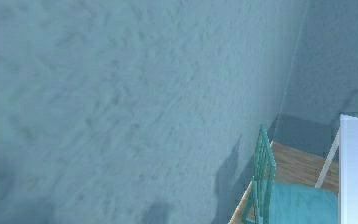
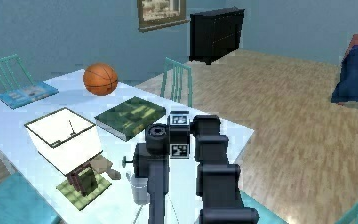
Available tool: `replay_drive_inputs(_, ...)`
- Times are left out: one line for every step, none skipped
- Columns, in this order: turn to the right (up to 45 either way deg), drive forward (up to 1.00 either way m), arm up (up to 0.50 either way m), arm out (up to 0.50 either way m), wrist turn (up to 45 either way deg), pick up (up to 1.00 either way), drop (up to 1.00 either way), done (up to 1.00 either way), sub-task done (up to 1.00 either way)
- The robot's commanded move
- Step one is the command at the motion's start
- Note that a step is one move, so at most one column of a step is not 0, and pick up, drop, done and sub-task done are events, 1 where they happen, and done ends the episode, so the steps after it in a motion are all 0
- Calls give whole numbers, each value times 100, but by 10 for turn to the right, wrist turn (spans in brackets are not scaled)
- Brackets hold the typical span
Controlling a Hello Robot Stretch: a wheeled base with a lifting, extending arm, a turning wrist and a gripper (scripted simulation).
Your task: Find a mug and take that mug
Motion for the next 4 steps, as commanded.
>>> replay_drive_inputs(0,0,0,0,450,0,0,0,0)
replay_drive_inputs(0,0,0,0,450,0,0,0,0)
replay_drive_inputs(0,0,0,0,450,0,0,0,0)
replay_drive_inputs(0,0,0,0,150,0,0,0,0)
